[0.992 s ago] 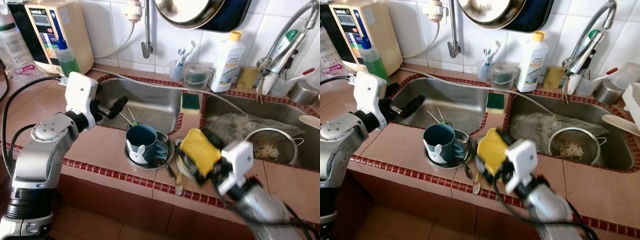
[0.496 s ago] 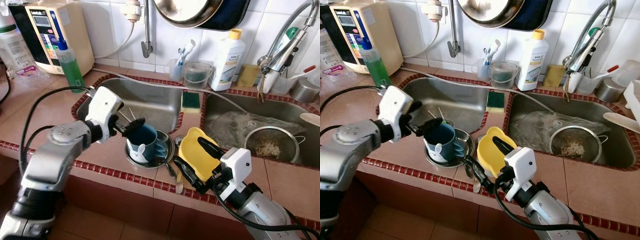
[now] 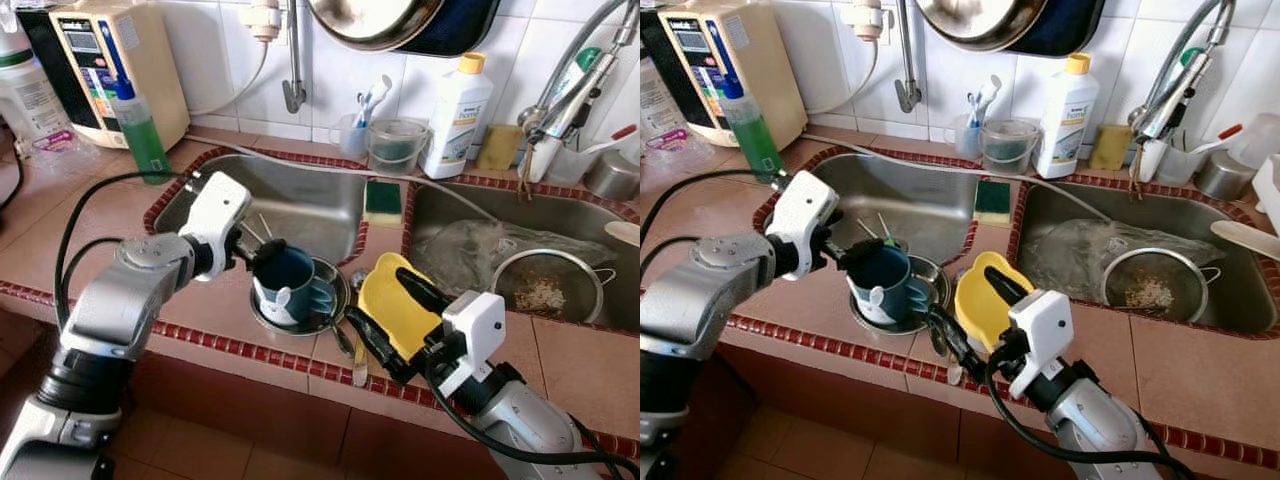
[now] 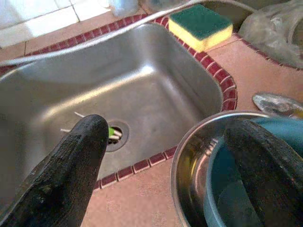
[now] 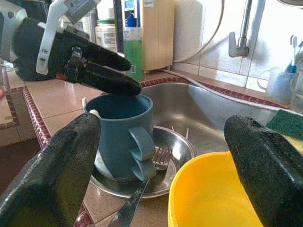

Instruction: Kitchen organization

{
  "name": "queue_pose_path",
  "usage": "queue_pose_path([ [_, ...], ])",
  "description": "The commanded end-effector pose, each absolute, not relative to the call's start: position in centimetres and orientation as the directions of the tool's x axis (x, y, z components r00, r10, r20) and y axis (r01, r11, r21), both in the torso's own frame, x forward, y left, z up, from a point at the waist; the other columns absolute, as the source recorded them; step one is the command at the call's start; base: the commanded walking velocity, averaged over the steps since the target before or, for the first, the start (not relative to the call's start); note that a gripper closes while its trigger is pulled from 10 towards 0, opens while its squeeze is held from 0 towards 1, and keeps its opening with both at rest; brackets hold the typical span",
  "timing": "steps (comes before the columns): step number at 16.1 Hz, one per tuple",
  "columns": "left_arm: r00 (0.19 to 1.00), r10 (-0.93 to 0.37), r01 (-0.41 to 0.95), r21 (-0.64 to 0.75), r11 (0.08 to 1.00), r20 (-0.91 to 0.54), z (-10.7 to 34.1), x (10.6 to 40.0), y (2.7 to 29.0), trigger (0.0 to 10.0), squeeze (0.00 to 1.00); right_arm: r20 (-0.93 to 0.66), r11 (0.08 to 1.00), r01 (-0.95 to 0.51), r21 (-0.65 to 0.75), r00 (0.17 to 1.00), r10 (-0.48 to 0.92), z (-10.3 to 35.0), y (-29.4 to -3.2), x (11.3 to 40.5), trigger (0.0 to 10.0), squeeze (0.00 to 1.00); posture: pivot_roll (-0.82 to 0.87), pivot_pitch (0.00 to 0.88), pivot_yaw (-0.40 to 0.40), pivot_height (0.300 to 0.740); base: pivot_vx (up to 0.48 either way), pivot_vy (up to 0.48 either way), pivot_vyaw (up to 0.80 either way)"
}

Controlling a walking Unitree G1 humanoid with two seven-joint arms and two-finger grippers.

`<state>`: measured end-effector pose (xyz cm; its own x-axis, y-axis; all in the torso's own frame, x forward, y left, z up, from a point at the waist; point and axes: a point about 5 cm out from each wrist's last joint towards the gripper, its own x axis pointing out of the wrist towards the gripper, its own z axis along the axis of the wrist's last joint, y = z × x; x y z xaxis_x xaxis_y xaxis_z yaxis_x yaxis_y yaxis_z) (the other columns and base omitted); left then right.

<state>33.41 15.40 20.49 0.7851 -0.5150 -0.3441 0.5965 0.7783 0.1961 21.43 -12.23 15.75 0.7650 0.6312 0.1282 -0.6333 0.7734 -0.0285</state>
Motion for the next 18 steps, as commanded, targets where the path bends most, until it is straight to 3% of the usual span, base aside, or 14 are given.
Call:
queue_pose_path([
  [1, 0.776, -0.518, 0.61, 0.215, 0.763, -0.36, 20.8, 33.5, 15.5, 10.0, 0.0, 0.139, 0.769, -0.639, -0.037, 0.758, 0.637, 16.2, -12.0, 21.3, 10.0, 0.0, -0.2, 0.033, 0.052, 0.74, 0.0, 0.0, 0.0],
  [14, 0.639, -0.609, 0.762, 0.281, 0.584, -0.469, 20.6, 33.2, 14.8, 10.0, 0.0, 0.142, 0.769, -0.638, -0.044, 0.758, 0.637, 16.2, -11.7, 21.5, 10.0, 0.0, -0.2, 0.022, 0.068, 0.74, 0.0, 0.0, 0.0],
  [18, 0.663, -0.542, 0.722, 0.252, 0.644, -0.516, 19.5, 33.8, 14.6, 10.0, 0.0, 0.142, 0.769, -0.638, -0.047, 0.758, 0.637, 16.2, -11.5, 21.4, 10.0, 0.0, -0.22, 0.015, 0.078, 0.74, 0.0, 0.0, 0.0],
])
